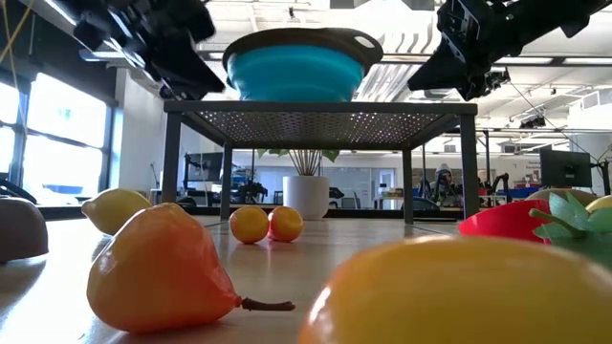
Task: Pick & Place Fruit
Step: Put the black knife on the shelf
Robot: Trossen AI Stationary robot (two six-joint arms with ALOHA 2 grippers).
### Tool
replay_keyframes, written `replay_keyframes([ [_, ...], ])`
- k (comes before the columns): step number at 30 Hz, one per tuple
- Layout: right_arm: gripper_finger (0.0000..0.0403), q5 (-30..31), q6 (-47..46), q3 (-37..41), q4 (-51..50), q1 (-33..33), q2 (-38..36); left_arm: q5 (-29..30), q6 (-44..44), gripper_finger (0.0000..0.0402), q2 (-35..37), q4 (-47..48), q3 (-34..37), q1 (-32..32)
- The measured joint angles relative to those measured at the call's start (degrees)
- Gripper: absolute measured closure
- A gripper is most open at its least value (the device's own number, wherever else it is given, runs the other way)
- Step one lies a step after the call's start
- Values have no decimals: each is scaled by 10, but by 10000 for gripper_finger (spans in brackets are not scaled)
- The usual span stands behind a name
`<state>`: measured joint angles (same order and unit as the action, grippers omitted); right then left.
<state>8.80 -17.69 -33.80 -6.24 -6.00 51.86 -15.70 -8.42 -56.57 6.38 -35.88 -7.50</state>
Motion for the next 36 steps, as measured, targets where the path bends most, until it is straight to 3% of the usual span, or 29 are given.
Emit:
replay_keyframes([
  [7,378,30,-12,0,0,0,0,23,5,402,130,75,-1,0],
  [12,398,66,-21,-11,-20,0,-1,48,6,402,179,93,-1,0],
  [20,400,144,-47,-138,-164,0,13,57,8,402,193,93,-1,0],
  [24,400,164,-48,-221,-287,-7,50,58,33,402,193,93,-1,0],
  [29,400,160,-47,-320,-444,-48,118,58,39,402,193,93,-1,0],
  [36,400,55,30,-409,-584,-152,207,58,39,402,193,93,-1,0],
])
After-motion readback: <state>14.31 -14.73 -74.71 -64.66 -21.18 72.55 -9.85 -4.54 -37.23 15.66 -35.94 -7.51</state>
